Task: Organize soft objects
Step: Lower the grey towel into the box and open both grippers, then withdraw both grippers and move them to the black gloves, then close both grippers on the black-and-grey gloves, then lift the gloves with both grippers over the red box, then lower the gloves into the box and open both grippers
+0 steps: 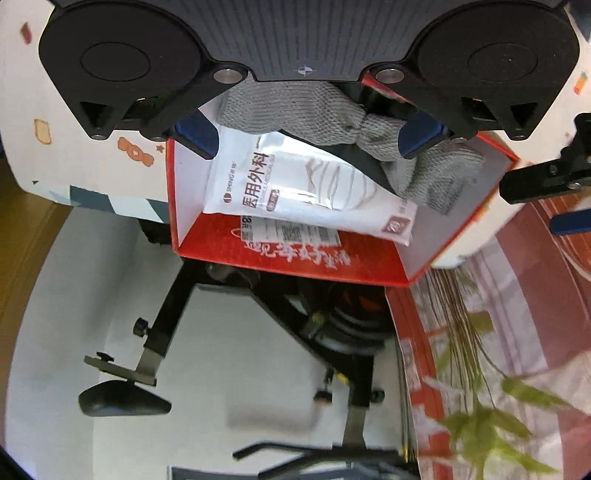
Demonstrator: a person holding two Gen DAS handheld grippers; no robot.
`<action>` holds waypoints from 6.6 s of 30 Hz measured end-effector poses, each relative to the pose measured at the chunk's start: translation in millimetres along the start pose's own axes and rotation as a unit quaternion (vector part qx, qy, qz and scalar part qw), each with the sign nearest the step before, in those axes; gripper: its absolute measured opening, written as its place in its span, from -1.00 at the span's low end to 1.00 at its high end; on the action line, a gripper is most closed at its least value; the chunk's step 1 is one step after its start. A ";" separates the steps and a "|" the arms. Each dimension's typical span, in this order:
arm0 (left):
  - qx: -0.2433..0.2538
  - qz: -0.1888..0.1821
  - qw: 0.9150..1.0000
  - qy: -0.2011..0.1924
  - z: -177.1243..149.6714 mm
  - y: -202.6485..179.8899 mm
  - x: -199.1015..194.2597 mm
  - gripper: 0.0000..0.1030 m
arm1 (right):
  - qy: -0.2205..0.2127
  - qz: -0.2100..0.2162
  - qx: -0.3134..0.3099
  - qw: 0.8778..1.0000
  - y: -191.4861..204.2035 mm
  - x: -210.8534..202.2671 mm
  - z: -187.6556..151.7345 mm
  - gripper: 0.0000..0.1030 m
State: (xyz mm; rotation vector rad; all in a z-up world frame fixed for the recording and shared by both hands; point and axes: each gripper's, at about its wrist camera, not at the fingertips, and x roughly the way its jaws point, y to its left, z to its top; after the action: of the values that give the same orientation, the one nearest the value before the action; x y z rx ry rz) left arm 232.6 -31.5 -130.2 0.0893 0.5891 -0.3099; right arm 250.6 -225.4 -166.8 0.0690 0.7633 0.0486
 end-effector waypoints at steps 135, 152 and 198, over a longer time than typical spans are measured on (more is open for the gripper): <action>-0.071 -0.048 0.993 0.080 -167.7 6.5 -0.2 -0.62 | 0.000 0.098 -0.001 0.995 53.1 11.6 -199.3 -0.75; -0.058 -0.027 0.998 0.014 -142.2 0.4 -39.3 -0.62 | -0.047 0.094 -0.030 0.994 61.1 -23.0 -177.9 -0.76; -0.035 -0.035 0.996 0.080 -4.2 -4.6 107.4 -0.61 | -0.018 0.043 -0.009 0.999 -5.2 63.3 -0.9 -0.76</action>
State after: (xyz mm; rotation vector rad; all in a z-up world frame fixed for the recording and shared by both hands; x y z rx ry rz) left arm 313.4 -63.2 -193.7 0.0252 0.7624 -0.3517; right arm 295.7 -226.1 -211.5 0.0844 0.7235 0.1359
